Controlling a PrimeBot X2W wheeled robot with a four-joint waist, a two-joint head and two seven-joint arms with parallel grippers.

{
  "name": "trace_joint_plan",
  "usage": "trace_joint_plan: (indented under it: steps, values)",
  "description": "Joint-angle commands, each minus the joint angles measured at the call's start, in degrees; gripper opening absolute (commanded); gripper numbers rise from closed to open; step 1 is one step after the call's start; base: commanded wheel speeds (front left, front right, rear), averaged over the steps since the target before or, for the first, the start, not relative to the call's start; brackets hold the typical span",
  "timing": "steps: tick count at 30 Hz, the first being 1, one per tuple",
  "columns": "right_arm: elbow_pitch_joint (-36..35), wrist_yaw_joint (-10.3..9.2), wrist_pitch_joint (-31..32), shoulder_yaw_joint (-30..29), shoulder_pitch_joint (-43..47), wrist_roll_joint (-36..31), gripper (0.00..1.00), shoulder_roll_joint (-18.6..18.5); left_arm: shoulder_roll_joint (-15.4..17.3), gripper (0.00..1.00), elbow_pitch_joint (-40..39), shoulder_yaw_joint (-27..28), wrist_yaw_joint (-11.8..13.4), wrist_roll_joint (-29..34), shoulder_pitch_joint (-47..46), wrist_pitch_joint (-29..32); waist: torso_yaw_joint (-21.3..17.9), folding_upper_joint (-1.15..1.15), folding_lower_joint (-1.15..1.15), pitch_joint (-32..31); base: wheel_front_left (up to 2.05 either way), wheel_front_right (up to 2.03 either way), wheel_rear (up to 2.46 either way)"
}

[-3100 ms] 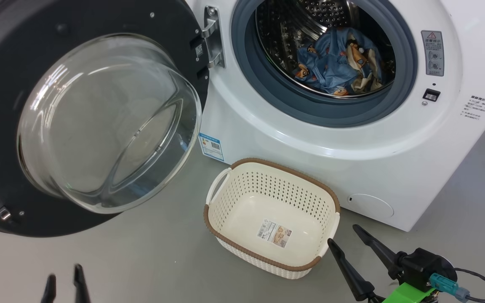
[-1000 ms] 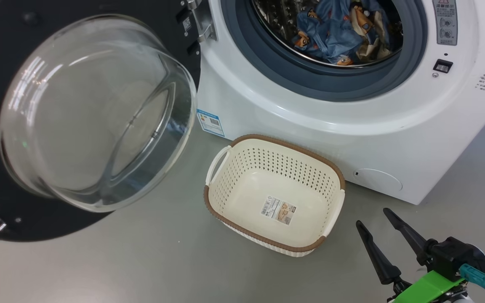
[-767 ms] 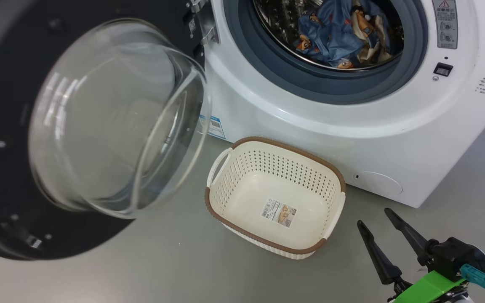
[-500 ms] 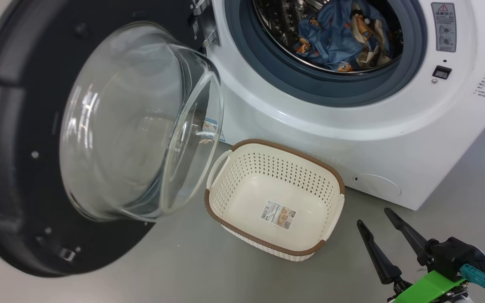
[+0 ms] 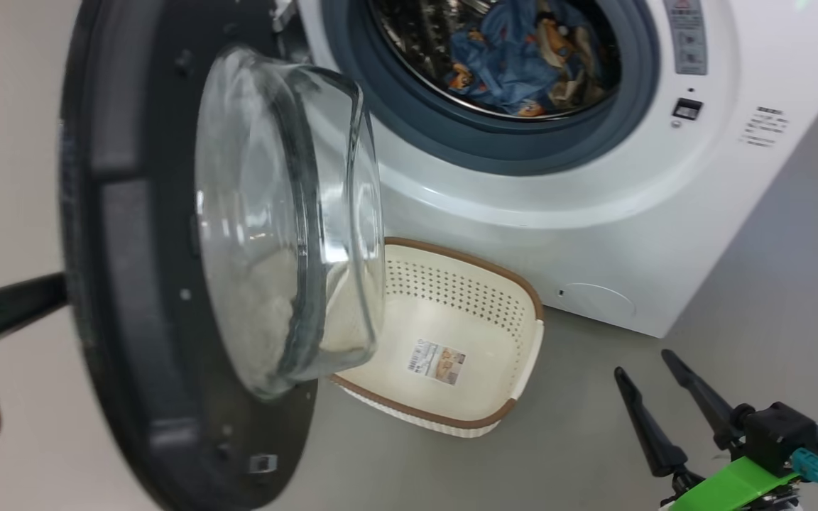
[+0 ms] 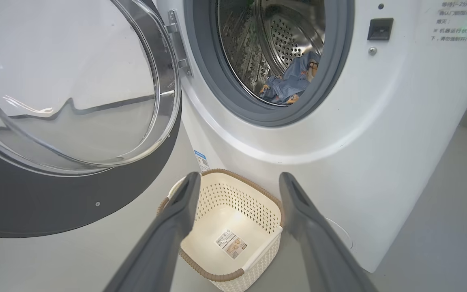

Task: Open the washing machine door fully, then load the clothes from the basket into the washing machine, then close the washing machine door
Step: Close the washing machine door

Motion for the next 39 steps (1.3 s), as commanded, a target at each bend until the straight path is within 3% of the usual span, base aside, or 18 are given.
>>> trace_joint_plan:
  steps: [1, 10, 18, 29, 39]
  values:
    - [-1.5, 0.08, -0.27, 0.38, 0.25, -0.73, 1.0, -0.25, 2.08, 0.0, -3.09, 1.72, -0.66, -1.16, -1.78, 0.68, -1.79, 0.0, 0.0, 0.23, 0.0, 0.0, 0.0]
    - [-2.22, 0.08, -0.27, -1.36, 0.59, -1.2, 1.0, 1.5, -1.89, 0.0, -7.59, -1.48, -0.23, 0.12, -4.16, -0.5, -7.5, 0.0, 0.0, 0.8, 0.0, 0.0, 0.0]
    - [-2.86, 0.08, -0.27, -2.51, -0.29, -1.59, 1.0, 3.25, -6.61, 0.0, -6.91, -4.04, 0.45, 4.13, -9.79, -5.23, -13.92, 0.0, 0.0, 2.16, 0.0, 0.0, 0.0]
    - [-3.28, 0.08, -0.27, -2.93, -2.08, -1.84, 1.0, 5.64, -8.64, 0.0, -0.27, -4.52, 0.45, 10.21, -15.96, -11.35, -22.54, 0.0, 0.0, 5.06, 0.0, 0.0, 0.0]
    - [-3.42, 0.08, -0.27, -3.42, -2.93, -1.99, 1.0, 7.09, -9.73, 0.0, 6.67, -4.4, 0.12, 13.29, -21.83, -15.38, -26.9, 0.0, 0.0, 6.7, 0.0, 0.0, 0.0]
